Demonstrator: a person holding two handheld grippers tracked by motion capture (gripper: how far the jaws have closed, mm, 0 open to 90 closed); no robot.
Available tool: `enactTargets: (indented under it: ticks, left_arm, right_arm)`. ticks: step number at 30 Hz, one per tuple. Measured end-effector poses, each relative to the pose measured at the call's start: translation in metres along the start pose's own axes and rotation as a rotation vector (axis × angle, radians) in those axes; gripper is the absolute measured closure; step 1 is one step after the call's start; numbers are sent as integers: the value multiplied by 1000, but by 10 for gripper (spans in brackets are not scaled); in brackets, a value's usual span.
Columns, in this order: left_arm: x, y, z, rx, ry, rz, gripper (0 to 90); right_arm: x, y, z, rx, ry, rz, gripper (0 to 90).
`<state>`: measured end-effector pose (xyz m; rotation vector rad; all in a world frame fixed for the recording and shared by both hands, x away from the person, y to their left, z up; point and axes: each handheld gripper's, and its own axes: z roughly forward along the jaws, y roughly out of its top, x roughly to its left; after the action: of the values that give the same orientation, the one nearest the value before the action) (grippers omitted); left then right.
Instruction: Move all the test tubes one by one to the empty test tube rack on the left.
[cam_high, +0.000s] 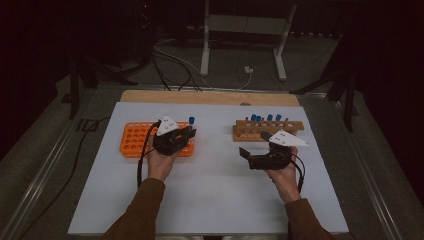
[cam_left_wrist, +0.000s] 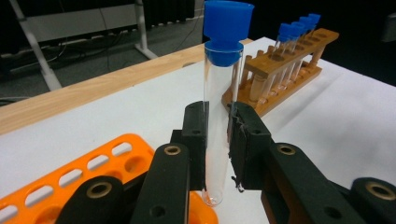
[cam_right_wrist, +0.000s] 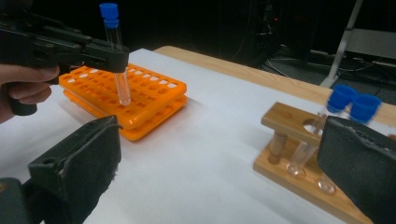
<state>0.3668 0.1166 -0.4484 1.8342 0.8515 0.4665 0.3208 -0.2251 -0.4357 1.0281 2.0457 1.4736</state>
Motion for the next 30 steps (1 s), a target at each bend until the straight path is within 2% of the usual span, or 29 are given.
enactTargets:
  ticks: [14,23,26,30]
  left_arm:
    - [7,-20,5,26,38,-17,780]
    - [6,-37,13,80,53,-10,778]
    - [7,-39,13,74,58,-17,777]
    - [4,-41,15,110,77,21,777]
  right_arm:
    - [-19,-14,-18,-19,-37,43,0]
    - [-25,-18,-24,-22,-48,61,0]
    - [-25,-18,-24,-24,-47,61,0]
    - [-25,-18,-24,-23,-47,62,0]
